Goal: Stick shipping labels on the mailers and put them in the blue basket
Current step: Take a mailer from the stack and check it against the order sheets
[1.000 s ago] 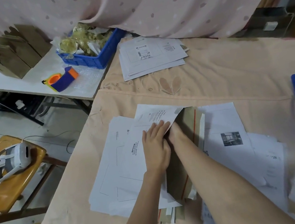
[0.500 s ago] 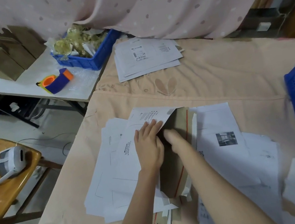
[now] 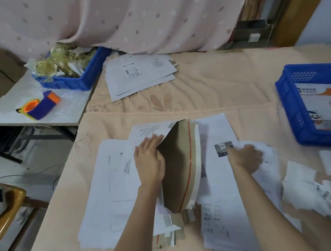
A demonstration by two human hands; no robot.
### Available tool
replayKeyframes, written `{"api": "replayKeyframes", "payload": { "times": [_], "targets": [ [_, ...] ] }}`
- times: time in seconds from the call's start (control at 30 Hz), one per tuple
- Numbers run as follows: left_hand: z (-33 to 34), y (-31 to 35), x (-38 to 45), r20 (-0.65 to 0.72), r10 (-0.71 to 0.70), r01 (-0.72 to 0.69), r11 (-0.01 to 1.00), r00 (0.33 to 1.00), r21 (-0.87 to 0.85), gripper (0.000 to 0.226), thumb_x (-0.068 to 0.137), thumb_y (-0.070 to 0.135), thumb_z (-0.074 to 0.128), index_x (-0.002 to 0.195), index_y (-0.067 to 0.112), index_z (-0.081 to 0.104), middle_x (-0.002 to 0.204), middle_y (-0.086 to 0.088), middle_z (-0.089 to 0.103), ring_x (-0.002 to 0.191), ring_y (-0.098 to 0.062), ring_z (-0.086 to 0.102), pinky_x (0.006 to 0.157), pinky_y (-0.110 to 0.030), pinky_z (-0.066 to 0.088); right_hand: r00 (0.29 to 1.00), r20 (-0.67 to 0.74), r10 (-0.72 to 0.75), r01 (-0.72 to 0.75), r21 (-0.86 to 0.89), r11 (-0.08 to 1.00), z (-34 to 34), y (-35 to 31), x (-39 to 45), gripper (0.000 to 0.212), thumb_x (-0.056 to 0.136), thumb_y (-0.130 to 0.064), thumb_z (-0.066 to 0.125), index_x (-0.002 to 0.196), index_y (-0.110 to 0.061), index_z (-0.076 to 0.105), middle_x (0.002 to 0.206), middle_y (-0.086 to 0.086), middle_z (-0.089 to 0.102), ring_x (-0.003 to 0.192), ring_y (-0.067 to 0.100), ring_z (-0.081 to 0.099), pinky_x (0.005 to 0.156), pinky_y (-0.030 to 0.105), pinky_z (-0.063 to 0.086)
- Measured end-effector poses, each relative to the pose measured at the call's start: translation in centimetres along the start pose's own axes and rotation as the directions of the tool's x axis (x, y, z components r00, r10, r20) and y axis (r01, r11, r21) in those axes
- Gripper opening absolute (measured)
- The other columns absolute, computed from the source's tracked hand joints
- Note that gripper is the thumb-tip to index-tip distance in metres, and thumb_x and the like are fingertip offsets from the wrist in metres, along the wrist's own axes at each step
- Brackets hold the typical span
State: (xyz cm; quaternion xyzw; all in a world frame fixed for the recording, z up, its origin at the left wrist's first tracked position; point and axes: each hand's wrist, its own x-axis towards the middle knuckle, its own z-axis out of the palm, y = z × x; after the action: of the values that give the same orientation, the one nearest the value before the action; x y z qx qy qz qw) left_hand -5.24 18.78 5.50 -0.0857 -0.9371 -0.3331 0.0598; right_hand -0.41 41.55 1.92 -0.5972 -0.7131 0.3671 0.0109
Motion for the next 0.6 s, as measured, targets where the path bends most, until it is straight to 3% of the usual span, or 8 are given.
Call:
{"api": "replayKeyframes", "payload": {
  "times": [0.1, 0.27, 0.47, 0.6],
  "targets": [
    [0.1, 0.2, -0.4, 0.01, 0.001, -0.001, 1.0, 1.0, 0.005, 0.055, 0.082, 0.003, 0.033, 0.125, 0.023, 0.062, 0.136, -0.002, 0.056, 0.134, -0.025, 0.042, 0.111, -0.04, 0.024, 0.999, 0.024, -0.036, 0.04, -0.182, 0.983, 0.3, 2.0, 0.2, 0.083, 0.072, -0.041, 0.079, 0.135, -0.003, 0.041, 0.145, 0.021, 0.032, 0.133, 0.039, 0.03, 0.107, 0.045, 0.031],
    [0.2, 0.4, -0.8, 0.008, -0.006, 0.006, 1.0, 1.0, 0.012, 0.058, 0.081, 0.006, 0.029, 0.126, 0.023, 0.061, 0.137, -0.001, 0.055, 0.135, -0.024, 0.041, 0.11, -0.037, 0.022, 0.992, -0.012, -0.129, 0.117, -0.353, 0.928, 1.0, 3.2, 0.3, 0.08, 0.068, -0.034, 0.081, 0.132, -0.005, 0.043, 0.143, 0.022, 0.036, 0.136, 0.039, 0.028, 0.11, 0.047, 0.026],
    [0.3, 0.2, -0.5, -0.016, -0.016, 0.016, 1.0, 1.0, 0.017, 0.053, 0.087, -0.006, 0.039, 0.126, 0.023, 0.061, 0.137, -0.001, 0.056, 0.134, -0.025, 0.041, 0.11, -0.036, 0.023, 0.987, -0.043, -0.152, 0.128, -0.344, 0.93, 1.0, 2.8, 0.5, 0.073, 0.063, -0.027, 0.083, 0.121, -0.004, 0.046, 0.136, 0.023, 0.04, 0.129, 0.038, 0.035, 0.107, 0.044, 0.027],
    [0.4, 0.4, -0.3, -0.032, -0.04, 0.041, 0.999, 0.999, 0.016, 0.052, 0.089, -0.005, 0.039, 0.127, 0.023, 0.061, 0.138, -0.001, 0.054, 0.136, -0.024, 0.04, 0.113, -0.037, 0.02, 0.981, -0.119, -0.155, 0.126, -0.221, 0.967, 0.4, 2.2, 0.3, 0.055, 0.073, -0.007, 0.069, 0.119, 0.001, 0.041, 0.127, 0.025, 0.051, 0.121, 0.039, 0.046, 0.103, 0.044, 0.03]
  ]
}}
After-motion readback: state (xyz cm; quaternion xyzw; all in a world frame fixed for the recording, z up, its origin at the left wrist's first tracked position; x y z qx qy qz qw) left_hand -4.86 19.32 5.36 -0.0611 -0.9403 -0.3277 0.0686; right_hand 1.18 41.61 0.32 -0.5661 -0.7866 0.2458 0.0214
